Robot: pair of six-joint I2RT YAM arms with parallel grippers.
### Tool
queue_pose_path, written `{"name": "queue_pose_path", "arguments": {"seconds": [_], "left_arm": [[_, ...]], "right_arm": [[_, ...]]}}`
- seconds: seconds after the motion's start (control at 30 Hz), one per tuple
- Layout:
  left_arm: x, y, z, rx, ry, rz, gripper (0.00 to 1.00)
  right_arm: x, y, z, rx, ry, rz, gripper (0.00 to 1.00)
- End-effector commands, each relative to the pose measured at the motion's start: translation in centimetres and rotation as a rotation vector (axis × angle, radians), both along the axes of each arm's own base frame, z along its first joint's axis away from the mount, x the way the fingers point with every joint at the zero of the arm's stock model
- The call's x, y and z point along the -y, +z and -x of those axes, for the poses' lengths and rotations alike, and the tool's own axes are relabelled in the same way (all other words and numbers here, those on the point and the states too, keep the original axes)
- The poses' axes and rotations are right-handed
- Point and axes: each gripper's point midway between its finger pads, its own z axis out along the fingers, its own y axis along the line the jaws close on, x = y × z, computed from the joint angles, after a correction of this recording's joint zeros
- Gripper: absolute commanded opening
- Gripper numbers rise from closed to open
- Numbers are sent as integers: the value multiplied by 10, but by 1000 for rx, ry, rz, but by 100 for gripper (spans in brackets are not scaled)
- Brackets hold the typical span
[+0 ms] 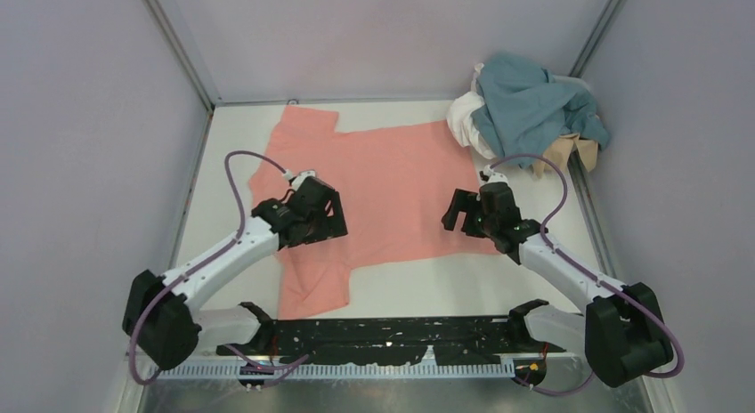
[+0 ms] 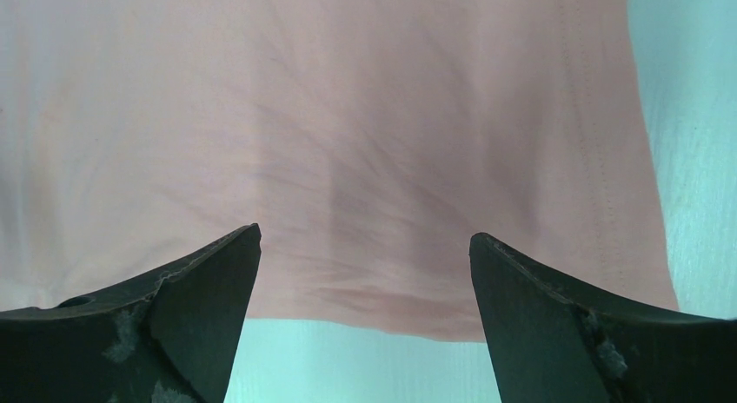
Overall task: Fold and stack the t-shirts
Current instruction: Flatten out the tshirt
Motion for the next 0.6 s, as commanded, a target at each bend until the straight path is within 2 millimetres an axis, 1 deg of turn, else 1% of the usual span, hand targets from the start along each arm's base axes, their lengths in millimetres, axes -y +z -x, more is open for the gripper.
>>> {"name": "queue_pose_path", "arguments": {"seconds": [0.0,0.07,0.13,0.17,0.23,0.27,0.33,0.43,0.47,0.5,0.57], "left_arm": [[-38,-39,-20,-83,160,-113,100],[-51,-61,-11,-145,219,-112,100],[-60,-83,3,-213,292,-63,100],[-65,-92,11,-235,324,-42,100],[-78,-101,27,-265,393,-48,100],[-89,-100,33,-259,425,-80,99],[-107,-93,46,-257,482,-144,100],[-126,-79,60,-238,520,-207,100],[-129,-73,62,-228,525,-209,100],[-128,-67,59,-199,525,-190,99],[-118,-54,45,-135,477,-130,100]], "right_arm": [[-6,1,-8,22,-4,-36,95],[-2,-4,-8,16,-21,-20,95],[5,-9,-9,4,-51,12,95],[8,-9,-9,3,-63,23,95],[11,-12,-9,-10,-72,39,95],[11,-13,-9,-15,-74,44,95],[16,-13,-10,-15,-94,64,95],[21,-14,-10,-16,-110,87,95],[23,-13,-11,-13,-112,95,95],[23,-13,-11,-9,-112,96,95],[21,-8,-13,8,-103,90,95]]}}
